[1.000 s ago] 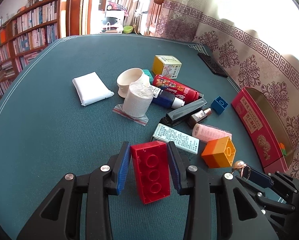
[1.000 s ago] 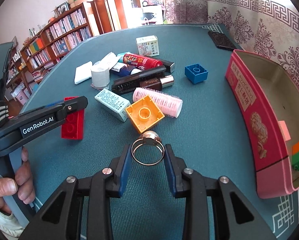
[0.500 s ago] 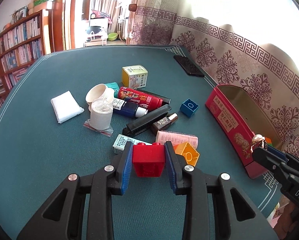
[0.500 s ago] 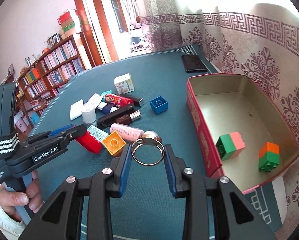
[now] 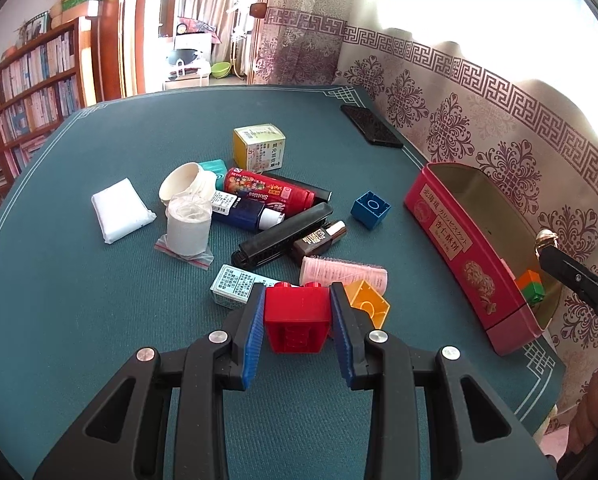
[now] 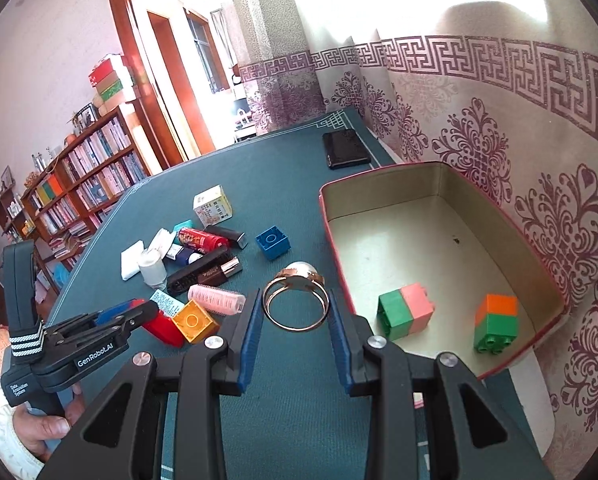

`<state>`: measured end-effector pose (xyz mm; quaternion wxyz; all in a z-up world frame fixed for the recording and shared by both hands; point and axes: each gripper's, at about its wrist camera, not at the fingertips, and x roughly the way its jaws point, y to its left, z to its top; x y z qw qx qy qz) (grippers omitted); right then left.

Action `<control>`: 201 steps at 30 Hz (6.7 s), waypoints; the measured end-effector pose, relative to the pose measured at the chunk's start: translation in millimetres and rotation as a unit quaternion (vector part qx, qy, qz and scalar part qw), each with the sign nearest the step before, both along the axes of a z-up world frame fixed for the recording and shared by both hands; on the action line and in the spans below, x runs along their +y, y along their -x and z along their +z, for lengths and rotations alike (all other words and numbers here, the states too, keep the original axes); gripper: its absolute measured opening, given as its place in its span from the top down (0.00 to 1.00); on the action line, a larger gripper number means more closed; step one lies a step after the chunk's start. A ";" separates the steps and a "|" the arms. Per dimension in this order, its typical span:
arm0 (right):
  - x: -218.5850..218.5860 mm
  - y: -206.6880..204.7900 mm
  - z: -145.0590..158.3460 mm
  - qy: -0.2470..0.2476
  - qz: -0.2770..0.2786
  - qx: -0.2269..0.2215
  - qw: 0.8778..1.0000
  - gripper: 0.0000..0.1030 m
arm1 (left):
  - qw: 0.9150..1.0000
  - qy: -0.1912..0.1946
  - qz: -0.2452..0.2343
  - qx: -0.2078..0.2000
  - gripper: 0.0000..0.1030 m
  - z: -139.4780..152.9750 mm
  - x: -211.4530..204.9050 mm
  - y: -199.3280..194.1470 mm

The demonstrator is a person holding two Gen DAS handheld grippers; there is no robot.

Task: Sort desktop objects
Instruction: 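Carry the red brick and gold ring into the tin and release both, then withdraw both tools and grasp the light blue medicine box with left tool, then grasp the orange-yellow block with the right tool, then carry the medicine box and orange-yellow block into the tin and release both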

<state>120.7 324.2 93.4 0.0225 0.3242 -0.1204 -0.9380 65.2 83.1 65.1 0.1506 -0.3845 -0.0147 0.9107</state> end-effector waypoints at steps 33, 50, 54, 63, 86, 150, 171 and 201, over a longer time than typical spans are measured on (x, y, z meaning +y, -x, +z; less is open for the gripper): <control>86.0 -8.8 -18.9 0.025 -0.083 -0.038 0.996 0.65 | 0.982 -0.050 -0.172 0.055 0.67 72.5 161.7 6.1; 96.9 -5.9 -25.9 0.053 -0.090 -0.048 0.993 0.59 | 0.985 -0.044 -0.164 0.023 0.38 58.3 183.2 30.6; 91.3 -3.6 -27.0 0.050 -0.083 -0.051 0.994 0.59 | 0.987 -0.045 -0.150 0.021 0.38 59.7 171.6 33.1; 81.6 -5.8 -23.7 0.050 -0.075 -0.043 0.995 0.41 | 0.994 -0.034 -0.102 0.014 0.38 54.1 132.4 36.3; 19.2 -4.3 -14.0 0.040 -0.013 -0.016 0.999 0.20 | 0.998 0.010 0.027 -0.049 0.29 -9.6 -3.0 54.6; -112.6 60.1 -76.9 -0.074 0.131 -0.151 0.977 0.38 | 0.998 -0.041 -0.004 -0.056 0.31 -39.3 -30.5 49.2; -114.9 55.9 -84.4 -0.093 0.110 -0.130 0.981 0.67 | 0.998 -0.035 0.011 -0.060 0.31 -42.3 -32.6 50.0; 41.7 12.1 -8.8 0.002 -0.058 -0.020 0.998 0.67 | 0.996 -0.004 -0.095 0.003 0.31 14.0 73.6 15.1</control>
